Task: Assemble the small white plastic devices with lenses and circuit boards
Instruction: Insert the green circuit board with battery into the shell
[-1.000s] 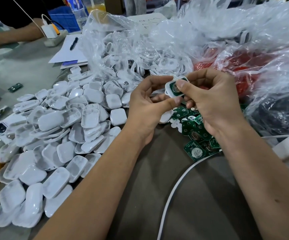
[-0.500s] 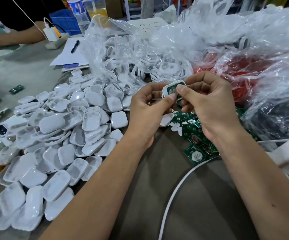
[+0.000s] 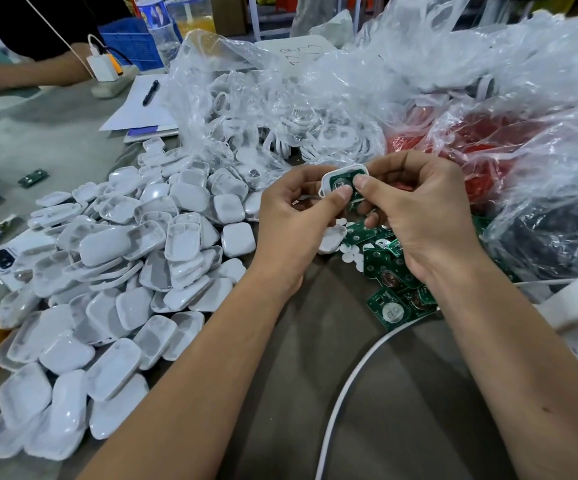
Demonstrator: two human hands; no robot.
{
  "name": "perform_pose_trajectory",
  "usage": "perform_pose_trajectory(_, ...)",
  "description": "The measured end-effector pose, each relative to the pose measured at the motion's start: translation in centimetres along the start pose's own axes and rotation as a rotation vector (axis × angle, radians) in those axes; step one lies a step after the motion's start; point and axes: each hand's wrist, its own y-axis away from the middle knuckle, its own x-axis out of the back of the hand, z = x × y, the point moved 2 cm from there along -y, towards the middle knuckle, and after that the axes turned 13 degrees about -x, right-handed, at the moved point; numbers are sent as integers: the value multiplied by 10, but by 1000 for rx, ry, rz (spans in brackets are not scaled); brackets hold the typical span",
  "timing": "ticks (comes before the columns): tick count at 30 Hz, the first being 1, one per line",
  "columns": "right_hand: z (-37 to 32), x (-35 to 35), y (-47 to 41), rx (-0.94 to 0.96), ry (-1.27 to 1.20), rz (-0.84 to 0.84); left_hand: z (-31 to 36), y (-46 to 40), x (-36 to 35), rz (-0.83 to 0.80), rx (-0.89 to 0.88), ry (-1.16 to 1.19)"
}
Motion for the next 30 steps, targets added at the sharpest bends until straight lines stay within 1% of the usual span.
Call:
perform_pose_trajectory(5,-1,-1,1,-13,-13,-22,0,-1,0,10,-8,28)
perform_pose_trajectory(10,-1,-1,1,-24,-8,-15,2,-1,1,-23,16,65)
perform_pose_trajectory(14,-1,0,1,10,36,-30,0,-3,2,-18,18,9)
perform_pose_trajectory(17,-2,-1,1,26,56,-39,-1,-3,2,0,23,21)
perform_pose_trajectory(20,-1,-3,3,-9,51,-47,-2,-4,3,44,28,25)
perform_pose_trajectory(23,-2,-5,5,-47,34,-78,-2,-5,2,65,127,168)
perform_pose_trajectory(27,-6,-9,10,-93,-53,-125,5,-1,-3,65,350,604)
perform_pose_trajectory(29,-8,-11,14,-90,-91,-120,7,0,-5,56,400,793)
perform_pose_trajectory(30,-9,-13,16,-81,-106,-118,7,0,-6,46,402,845)
